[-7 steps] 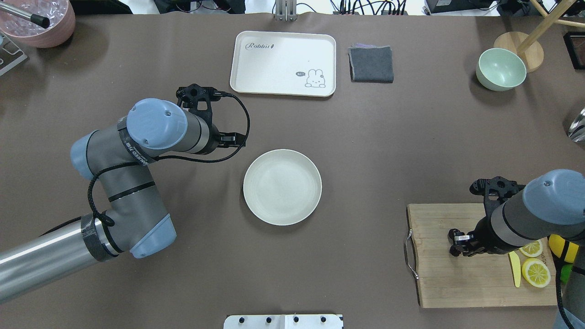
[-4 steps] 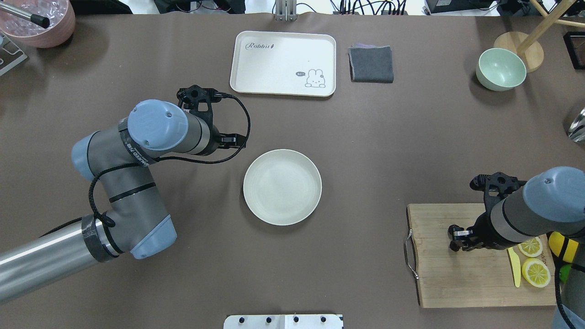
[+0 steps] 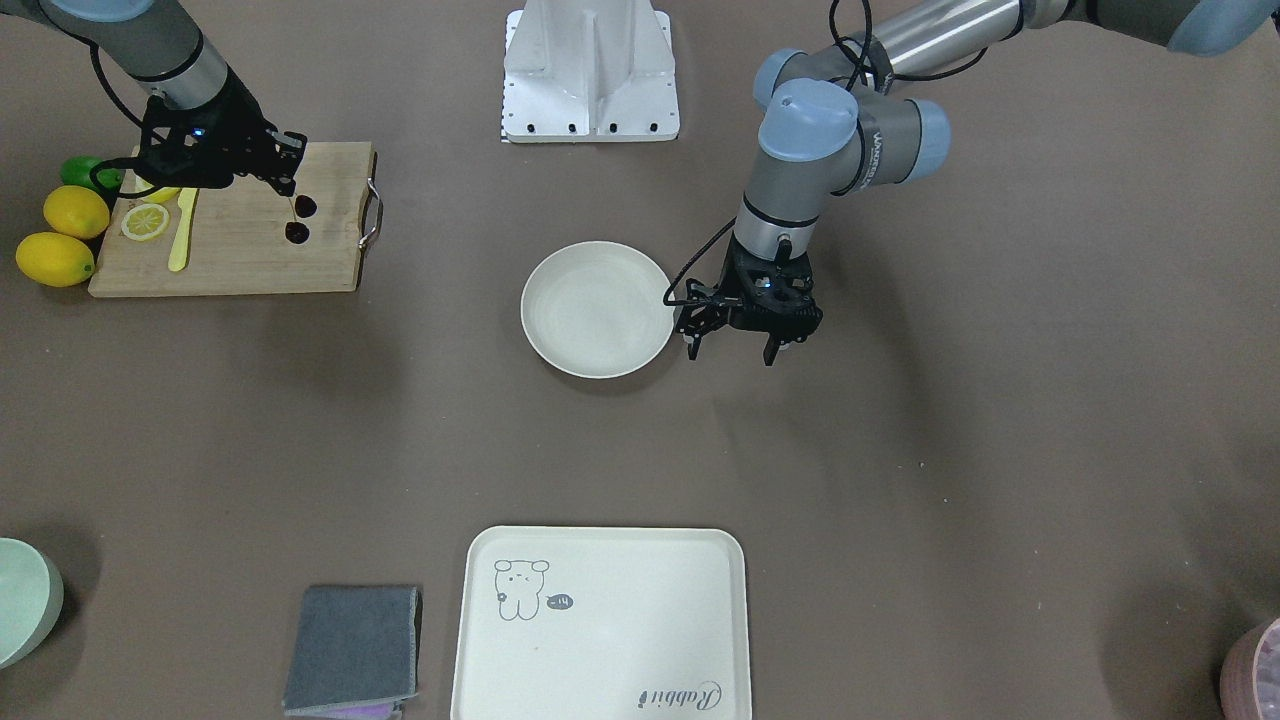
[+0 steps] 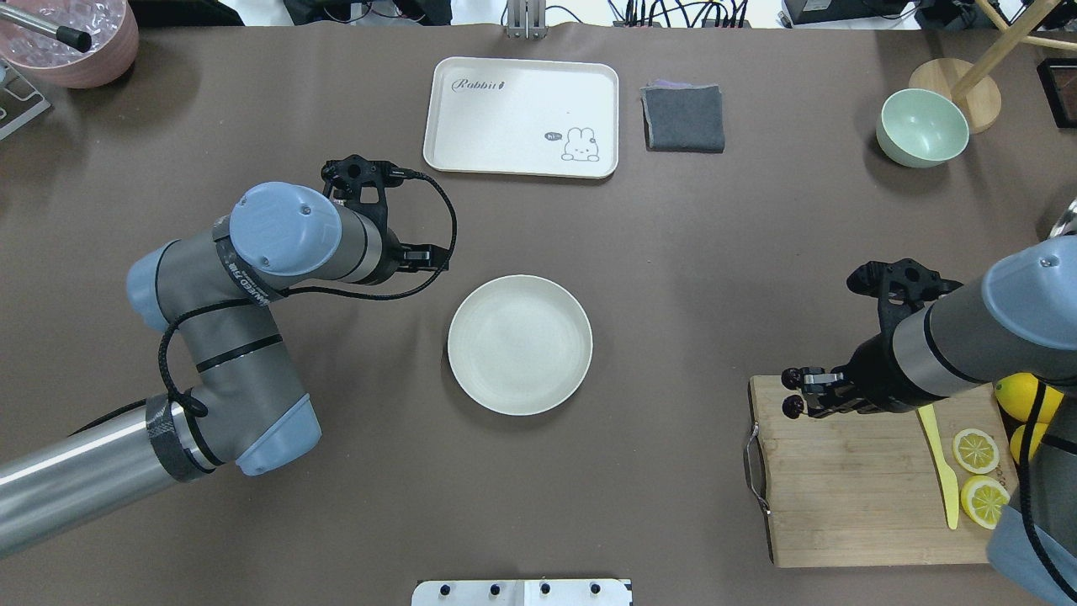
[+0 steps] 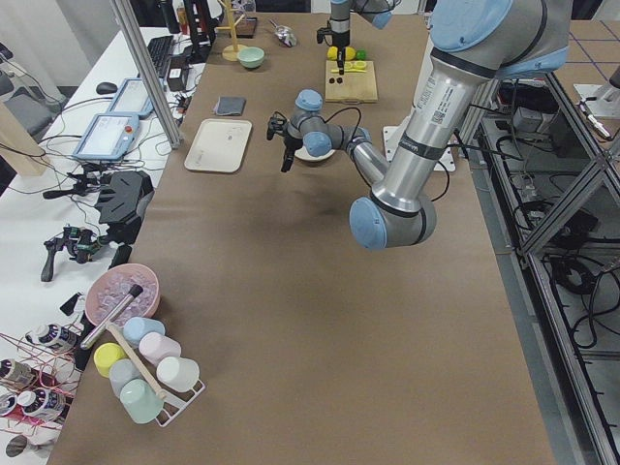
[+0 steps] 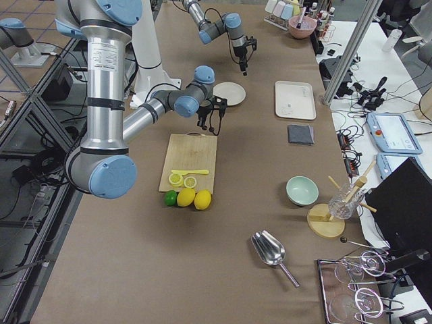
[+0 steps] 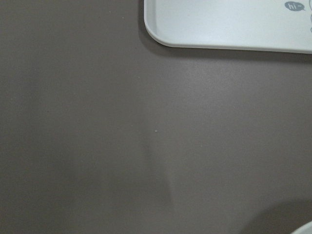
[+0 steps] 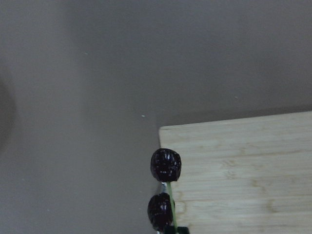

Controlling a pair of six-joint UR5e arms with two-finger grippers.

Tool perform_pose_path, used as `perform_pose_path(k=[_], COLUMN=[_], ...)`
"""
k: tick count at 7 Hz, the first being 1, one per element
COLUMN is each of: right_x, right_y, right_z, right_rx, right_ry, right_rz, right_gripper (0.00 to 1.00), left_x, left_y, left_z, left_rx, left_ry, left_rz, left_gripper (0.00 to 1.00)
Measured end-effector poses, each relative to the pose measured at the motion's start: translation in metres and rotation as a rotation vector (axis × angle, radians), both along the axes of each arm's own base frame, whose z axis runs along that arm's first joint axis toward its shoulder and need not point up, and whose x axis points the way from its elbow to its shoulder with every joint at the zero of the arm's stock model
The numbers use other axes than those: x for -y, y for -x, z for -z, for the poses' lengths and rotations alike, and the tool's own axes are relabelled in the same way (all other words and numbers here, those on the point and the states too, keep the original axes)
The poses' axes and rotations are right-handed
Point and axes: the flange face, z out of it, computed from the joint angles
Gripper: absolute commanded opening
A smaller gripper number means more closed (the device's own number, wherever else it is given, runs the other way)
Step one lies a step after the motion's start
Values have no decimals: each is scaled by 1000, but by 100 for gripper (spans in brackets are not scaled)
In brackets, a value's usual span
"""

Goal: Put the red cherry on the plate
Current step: 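Lift the cherries and carry them toward the white plate while the left arm draws back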

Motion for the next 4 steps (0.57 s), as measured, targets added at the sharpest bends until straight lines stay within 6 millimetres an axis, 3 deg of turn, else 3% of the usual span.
perform_pose_path(k=[2, 4], right_x=[35, 62], right_y=[49, 110], right_z=[72, 139], right_rx=[28, 25], right_ry=[-40, -94], right_rz=[-27, -51], right_gripper=[0, 0], left_x=[9, 30], left_y=[20, 57], left_z=[-24, -55], left_rx=[36, 74], left_ry=[-12, -11], left_rz=[40, 85], left_gripper=[98, 98])
